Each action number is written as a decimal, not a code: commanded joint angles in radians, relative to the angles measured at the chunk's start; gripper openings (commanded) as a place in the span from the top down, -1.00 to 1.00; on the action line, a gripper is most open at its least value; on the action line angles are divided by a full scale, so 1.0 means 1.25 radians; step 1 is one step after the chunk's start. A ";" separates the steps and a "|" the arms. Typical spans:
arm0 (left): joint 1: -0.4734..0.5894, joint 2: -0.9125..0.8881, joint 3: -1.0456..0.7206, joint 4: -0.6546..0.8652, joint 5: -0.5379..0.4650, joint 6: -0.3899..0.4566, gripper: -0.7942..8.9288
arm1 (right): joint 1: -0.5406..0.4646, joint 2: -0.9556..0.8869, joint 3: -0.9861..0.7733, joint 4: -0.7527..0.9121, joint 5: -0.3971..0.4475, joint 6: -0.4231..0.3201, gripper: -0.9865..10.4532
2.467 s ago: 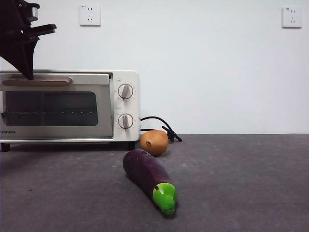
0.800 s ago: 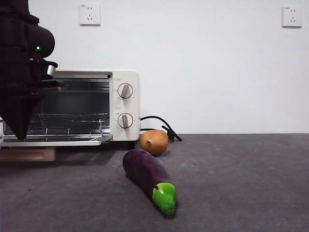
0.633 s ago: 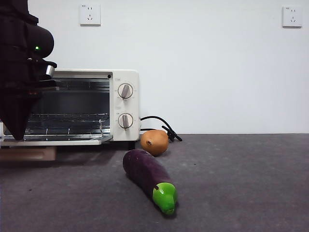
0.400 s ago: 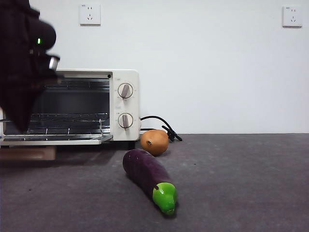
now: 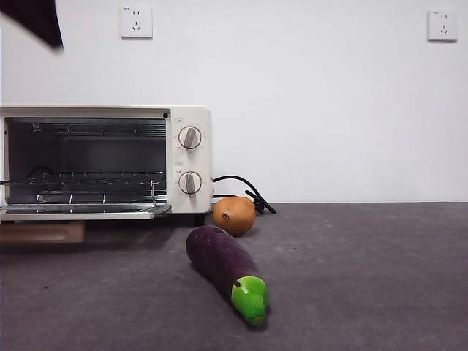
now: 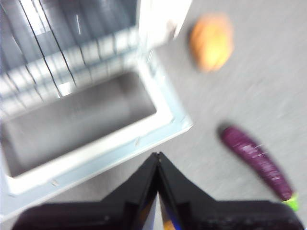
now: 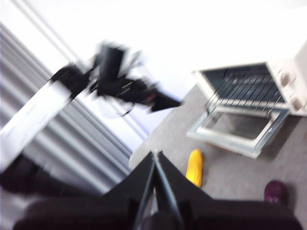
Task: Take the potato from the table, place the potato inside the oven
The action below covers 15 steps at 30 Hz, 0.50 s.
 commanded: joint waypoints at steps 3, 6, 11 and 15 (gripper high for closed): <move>-0.003 -0.150 -0.001 -0.013 0.002 0.016 0.85 | 0.039 0.047 0.002 0.123 0.048 0.145 0.83; -0.003 -0.225 -0.001 -0.031 0.002 0.020 0.85 | 0.097 0.085 0.002 0.190 0.085 0.177 0.83; -0.003 -0.308 -0.001 -0.082 0.001 0.044 0.85 | 0.241 0.154 0.002 0.243 0.205 0.208 0.83; -0.003 -0.352 -0.001 -0.139 0.001 0.044 0.85 | 0.357 0.228 0.007 0.253 0.303 0.203 0.83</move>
